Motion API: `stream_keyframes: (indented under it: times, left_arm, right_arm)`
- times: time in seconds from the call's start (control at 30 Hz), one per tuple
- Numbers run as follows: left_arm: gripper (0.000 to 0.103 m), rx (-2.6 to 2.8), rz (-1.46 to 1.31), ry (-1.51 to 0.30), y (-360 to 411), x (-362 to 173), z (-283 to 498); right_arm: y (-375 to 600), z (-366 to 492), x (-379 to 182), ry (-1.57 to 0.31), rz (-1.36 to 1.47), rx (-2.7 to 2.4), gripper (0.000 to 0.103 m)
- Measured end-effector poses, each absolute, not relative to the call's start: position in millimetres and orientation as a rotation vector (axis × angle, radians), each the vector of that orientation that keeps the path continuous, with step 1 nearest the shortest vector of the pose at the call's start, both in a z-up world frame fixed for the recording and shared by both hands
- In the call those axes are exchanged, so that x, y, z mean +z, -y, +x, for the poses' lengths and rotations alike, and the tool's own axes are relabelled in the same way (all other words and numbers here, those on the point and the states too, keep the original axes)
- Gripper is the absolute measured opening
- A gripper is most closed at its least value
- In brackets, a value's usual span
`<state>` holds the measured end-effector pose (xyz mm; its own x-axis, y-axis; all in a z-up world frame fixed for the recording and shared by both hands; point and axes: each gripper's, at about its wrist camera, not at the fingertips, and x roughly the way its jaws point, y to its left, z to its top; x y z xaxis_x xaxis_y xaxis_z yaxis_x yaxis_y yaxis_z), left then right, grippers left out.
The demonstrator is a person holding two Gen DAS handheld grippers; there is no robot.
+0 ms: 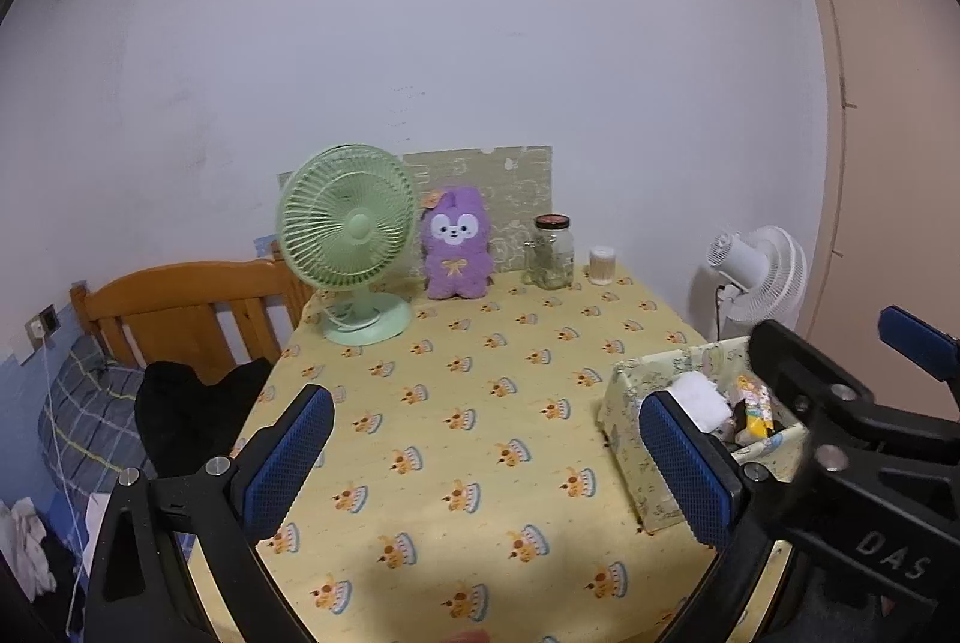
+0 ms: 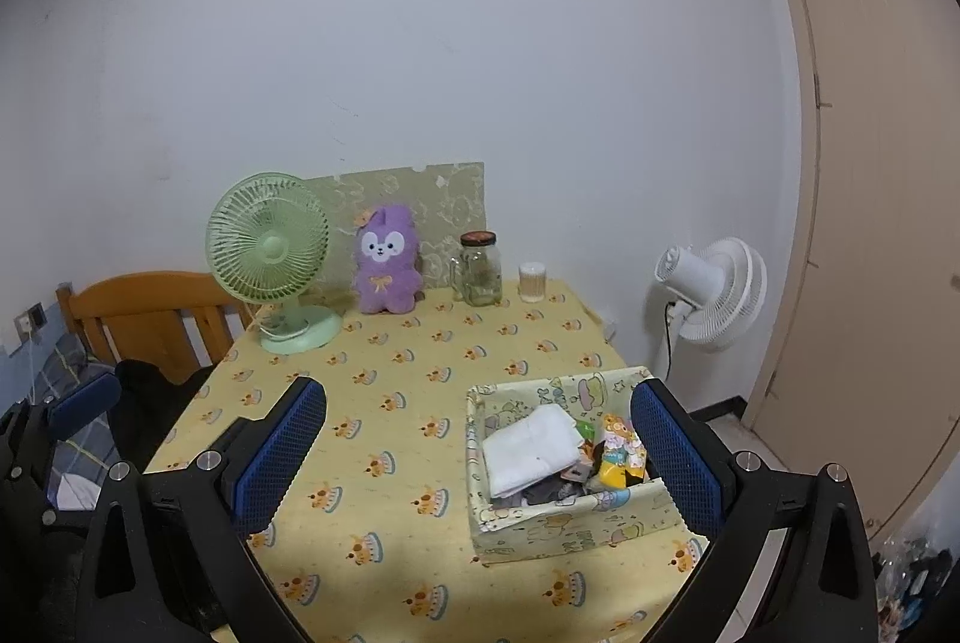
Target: Organize soft objects
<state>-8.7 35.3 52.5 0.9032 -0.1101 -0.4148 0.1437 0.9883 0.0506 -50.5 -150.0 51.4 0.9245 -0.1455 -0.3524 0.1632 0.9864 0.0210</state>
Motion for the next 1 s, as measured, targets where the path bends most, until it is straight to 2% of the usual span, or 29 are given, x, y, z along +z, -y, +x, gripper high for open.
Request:
stream_keyframes:
  times: [0.3,1.0]
  left_arm:
    - [0.103,-0.088,0.043,-0.403,-60.1,54.1,-16.8]
    - [0.103,-0.043,0.038,-0.388,-60.0,55.4,-23.1]
  right_arm:
    - [138.1,-59.0,55.6,-0.324,0.054,-0.125,0.103]
    - [143.4,-54.4,57.4,-0.336,0.037,-0.094,0.103]
